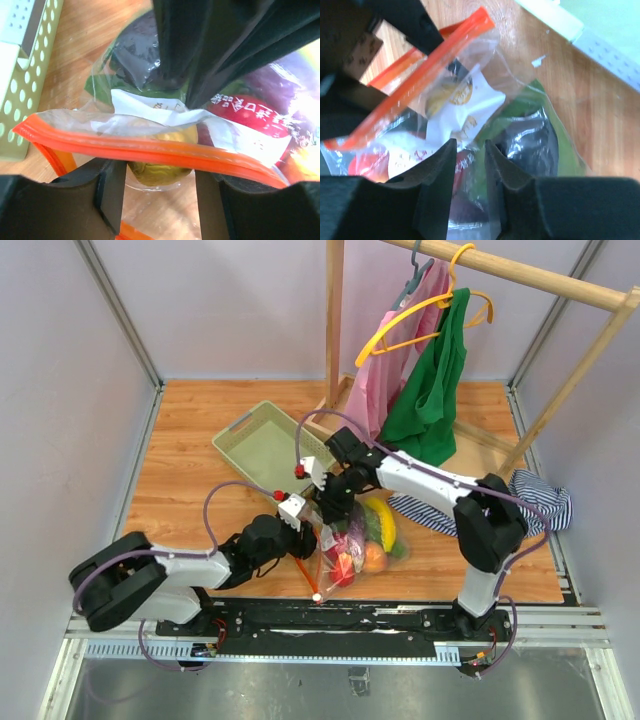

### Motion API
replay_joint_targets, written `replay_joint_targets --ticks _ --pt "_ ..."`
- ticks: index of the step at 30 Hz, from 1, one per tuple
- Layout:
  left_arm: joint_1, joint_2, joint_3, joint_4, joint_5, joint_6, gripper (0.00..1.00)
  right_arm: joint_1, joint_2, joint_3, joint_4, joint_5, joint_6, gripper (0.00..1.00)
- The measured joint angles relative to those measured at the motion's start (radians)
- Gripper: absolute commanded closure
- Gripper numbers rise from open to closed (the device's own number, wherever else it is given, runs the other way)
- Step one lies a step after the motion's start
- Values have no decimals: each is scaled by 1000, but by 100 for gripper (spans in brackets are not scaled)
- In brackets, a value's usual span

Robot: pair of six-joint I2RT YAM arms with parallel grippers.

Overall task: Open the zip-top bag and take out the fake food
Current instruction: Pick up the fake fruit from the zipper food storage bag.

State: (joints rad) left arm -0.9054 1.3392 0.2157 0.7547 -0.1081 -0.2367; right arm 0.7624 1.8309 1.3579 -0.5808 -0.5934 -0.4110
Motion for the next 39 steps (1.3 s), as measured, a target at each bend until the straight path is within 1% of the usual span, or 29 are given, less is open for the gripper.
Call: replay_joint_targets --ticks 3,6,8,11,12,13,16,18,21,23,31,39 --pt "0 -110 2 -87 37 -39 78 -31 -89 -38 -24 -9 -40 53" --pt "0 -190 3 -159 83 -83 79 -77 -219 -68 -40 -52 -100 39" --pt "0 -225 2 -207 117 -113 80 -101 -306 -82 -48 -99 -166 27" --pt "0 -265 2 -275 166 -153 82 -100 -409 -130 -49 -186 -272 7" --pt "0 -279 1 -298 183 -166 82 -100 -437 -161 -48 -216 -314 2" --pt "0 -292 1 -320 199 -177 82 -100 -467 -203 -50 -248 -364 0" --pt "0 -337 1 -381 241 -202 83 -100 -525 -344 -58 -318 -527 1" --pt "0 -365 1 -416 261 -213 82 -99 -526 -413 -74 -344 -630 1" --pt "0 -408 1 -466 288 -220 83 -99 -515 -459 -82 -350 -742 1" --pt "0 -432 1 -499 303 -221 83 -99 -509 -462 -82 -349 -785 1" --pt "0 -555 1 -651 331 -250 85 -99 -510 -465 -69 -349 -861 1" --pt "0 -669 40 -803 335 -358 86 -99 -511 -464 -85 -346 -885 1"
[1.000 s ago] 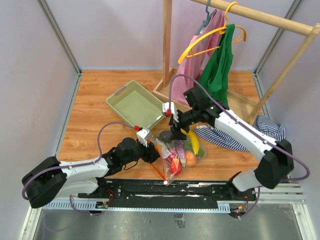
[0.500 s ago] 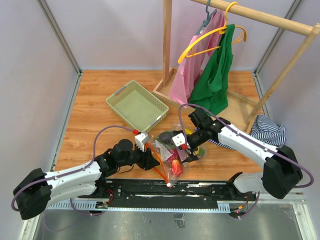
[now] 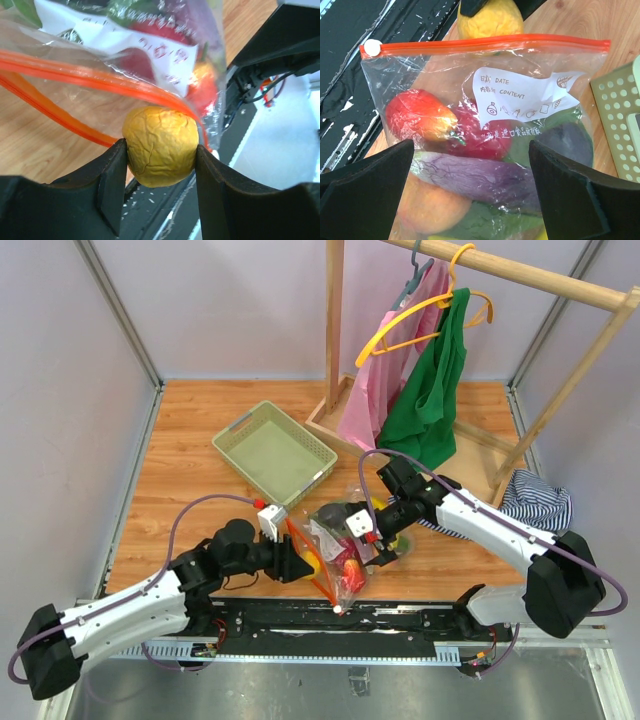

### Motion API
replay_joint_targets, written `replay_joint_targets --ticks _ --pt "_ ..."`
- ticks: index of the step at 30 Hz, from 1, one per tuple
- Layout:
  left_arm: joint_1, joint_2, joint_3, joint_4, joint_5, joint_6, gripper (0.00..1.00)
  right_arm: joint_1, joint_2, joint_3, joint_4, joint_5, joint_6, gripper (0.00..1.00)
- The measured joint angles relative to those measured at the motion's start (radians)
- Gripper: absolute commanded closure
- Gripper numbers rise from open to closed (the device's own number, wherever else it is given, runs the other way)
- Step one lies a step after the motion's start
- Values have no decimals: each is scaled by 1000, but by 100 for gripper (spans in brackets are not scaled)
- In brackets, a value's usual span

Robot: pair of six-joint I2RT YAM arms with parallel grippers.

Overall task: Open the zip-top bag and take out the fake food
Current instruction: Pick up the fake fruit from the zipper food storage bag, then place the fake fruit in the bin.

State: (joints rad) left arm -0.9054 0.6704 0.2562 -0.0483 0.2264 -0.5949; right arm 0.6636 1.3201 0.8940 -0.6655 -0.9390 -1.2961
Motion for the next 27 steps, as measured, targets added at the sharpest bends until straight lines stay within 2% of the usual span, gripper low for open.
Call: replay_joint_targets --ticks 8,17,23,27 --pt "0 -49 138 -185 -24 -140 87 0 -2 6 -23 0 -14 1" --pt "0 -53 320 -421 -113 -158 86 0 -19 11 -29 1 -15 1" --pt "0 -53 372 -398 -224 -103 86 0 -20 11 -36 1 -16 2" --pt "12 -8 372 -291 -304 -39 86 -1 -20 12 -40 1 -16 1"
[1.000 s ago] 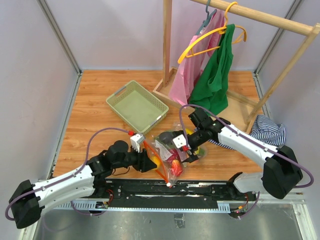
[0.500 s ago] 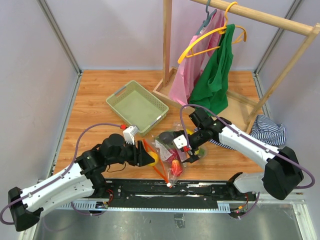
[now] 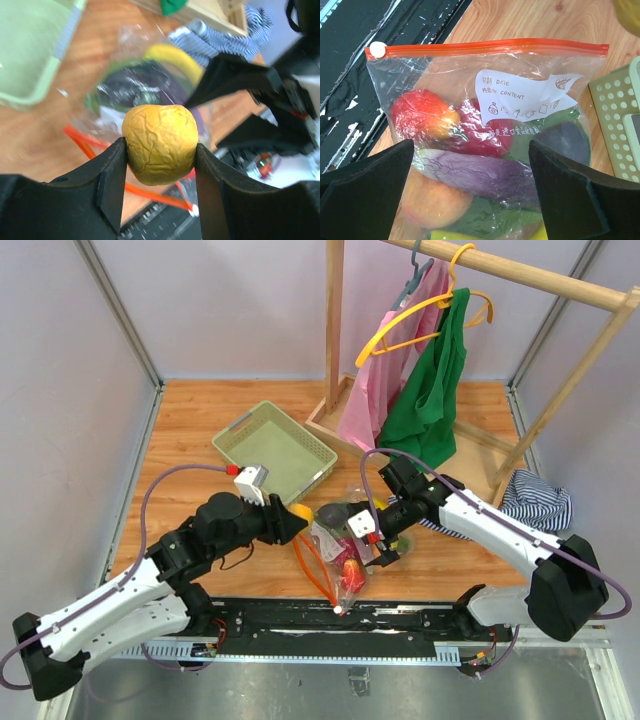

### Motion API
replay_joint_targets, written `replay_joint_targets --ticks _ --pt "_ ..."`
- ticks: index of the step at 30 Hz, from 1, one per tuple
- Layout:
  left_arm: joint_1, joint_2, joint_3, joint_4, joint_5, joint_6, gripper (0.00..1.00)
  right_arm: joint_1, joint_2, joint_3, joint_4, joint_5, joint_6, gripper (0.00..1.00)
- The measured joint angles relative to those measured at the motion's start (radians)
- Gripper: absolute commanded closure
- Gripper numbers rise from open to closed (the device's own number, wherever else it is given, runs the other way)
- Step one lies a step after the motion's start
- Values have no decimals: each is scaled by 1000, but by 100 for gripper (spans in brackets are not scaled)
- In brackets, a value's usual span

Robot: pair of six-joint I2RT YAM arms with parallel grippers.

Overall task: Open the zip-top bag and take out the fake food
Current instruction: Place the fake fruit in the bin.

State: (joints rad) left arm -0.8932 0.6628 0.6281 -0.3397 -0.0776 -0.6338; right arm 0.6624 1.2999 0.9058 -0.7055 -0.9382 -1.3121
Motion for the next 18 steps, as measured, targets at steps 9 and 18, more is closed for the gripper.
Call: replay_joint_targets --ticks 9,18 --pt "186 153 -29 312 -59 168 86 0 -16 0 -3 0 -3 1" --pt "333 354 -37 510 5 225 87 0 -16 0 -3 0 -6 2"
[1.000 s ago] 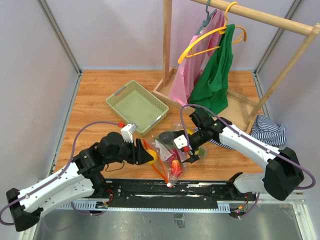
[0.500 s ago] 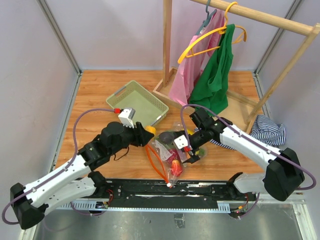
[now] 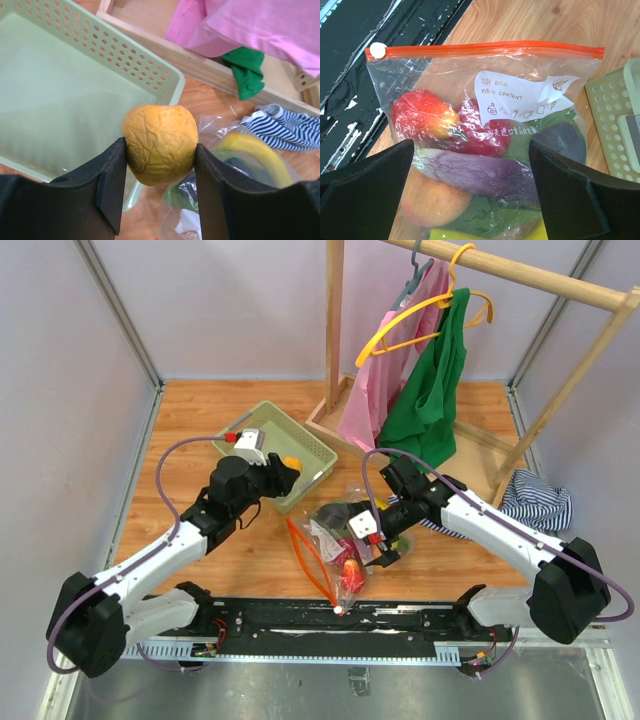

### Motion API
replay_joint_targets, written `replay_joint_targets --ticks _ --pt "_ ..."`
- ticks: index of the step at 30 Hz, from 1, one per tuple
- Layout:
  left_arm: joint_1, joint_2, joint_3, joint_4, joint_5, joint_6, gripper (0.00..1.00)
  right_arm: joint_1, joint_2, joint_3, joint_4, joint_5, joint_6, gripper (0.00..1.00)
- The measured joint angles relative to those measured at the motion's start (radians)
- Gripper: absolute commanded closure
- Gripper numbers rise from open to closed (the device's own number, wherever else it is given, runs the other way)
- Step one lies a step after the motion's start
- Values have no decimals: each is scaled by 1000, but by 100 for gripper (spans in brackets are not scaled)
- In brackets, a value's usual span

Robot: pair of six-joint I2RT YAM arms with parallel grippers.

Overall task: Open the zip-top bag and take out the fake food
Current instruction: Place the fake fruit in the bin.

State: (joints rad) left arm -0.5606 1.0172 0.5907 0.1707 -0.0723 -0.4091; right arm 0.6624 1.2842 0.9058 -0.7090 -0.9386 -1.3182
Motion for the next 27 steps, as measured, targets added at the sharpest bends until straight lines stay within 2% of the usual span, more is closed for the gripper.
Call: replay_joint_targets --ticks 8,11,12,14,18,19,27 --pt "96 169 0 89 75 8 87 0 0 0 0 0 0 1" --pt "119 239 5 106 106 4 84 0 0 0 0 3 -1 1" --pt "122 259 8 110 115 1 79 0 1 0 0 4 -1 1" --pt "127 300 18 113 132 -2 52 0 1 0 0 5 -1 1" --pt "127 348 43 113 134 -6 10 0 3 0 0 5 -3 2" --pt "127 354 51 113 125 -8 2 0 3 0 0 6 -3 1" --pt "129 371 124 112 62 -14 1 0 5 0 0 6 -7 1"
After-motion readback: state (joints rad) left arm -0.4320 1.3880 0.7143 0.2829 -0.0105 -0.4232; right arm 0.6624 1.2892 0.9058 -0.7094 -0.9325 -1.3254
